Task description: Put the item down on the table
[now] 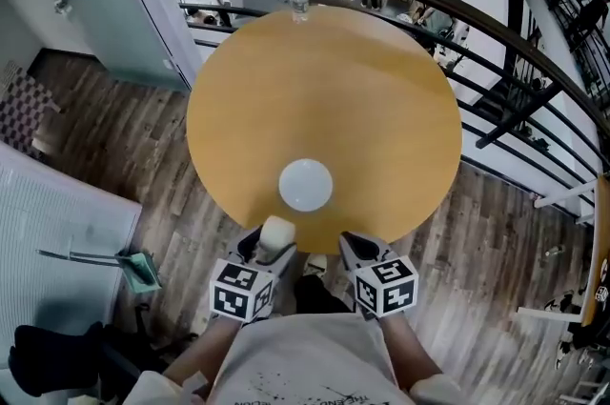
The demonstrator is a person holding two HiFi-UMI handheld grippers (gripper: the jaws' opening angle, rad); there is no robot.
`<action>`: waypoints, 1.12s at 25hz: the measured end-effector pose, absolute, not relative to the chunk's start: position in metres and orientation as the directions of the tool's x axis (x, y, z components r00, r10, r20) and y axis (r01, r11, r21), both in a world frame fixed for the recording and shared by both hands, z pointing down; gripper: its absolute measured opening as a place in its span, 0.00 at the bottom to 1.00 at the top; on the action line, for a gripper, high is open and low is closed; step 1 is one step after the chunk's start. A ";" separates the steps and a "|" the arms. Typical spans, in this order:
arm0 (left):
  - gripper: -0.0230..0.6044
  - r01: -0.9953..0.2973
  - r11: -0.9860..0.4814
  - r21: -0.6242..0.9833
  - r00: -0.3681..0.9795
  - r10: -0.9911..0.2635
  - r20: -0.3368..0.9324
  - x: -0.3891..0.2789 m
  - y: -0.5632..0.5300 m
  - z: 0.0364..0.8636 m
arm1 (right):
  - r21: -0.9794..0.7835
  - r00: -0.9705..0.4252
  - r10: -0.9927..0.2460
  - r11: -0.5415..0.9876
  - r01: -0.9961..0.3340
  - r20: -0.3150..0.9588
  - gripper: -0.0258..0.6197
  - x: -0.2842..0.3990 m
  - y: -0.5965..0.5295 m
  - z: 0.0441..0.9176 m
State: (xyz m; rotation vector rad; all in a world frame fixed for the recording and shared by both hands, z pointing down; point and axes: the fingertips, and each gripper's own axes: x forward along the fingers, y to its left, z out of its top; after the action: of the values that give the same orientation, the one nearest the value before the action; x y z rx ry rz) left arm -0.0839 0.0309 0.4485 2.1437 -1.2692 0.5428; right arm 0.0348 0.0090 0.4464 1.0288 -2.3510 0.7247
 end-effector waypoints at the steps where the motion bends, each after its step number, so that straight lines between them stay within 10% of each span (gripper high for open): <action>1: 0.54 -0.887 -0.371 0.274 0.458 -0.649 0.607 -0.082 0.021 0.447 | -0.278 -0.611 -0.513 0.583 -0.764 0.603 0.08 0.037 0.000 0.446; 28: 0.54 -0.887 -0.394 0.241 0.449 -0.610 0.653 -0.083 -0.041 0.450 | -0.326 -0.634 -0.493 0.574 -0.751 0.596 0.08 0.039 -0.056 0.449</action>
State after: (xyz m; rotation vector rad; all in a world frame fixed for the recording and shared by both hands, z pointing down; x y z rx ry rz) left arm -0.0826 -0.0408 0.4497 2.1342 -1.2480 0.6360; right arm 0.0394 -0.0565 0.4490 0.9996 -2.3640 0.7880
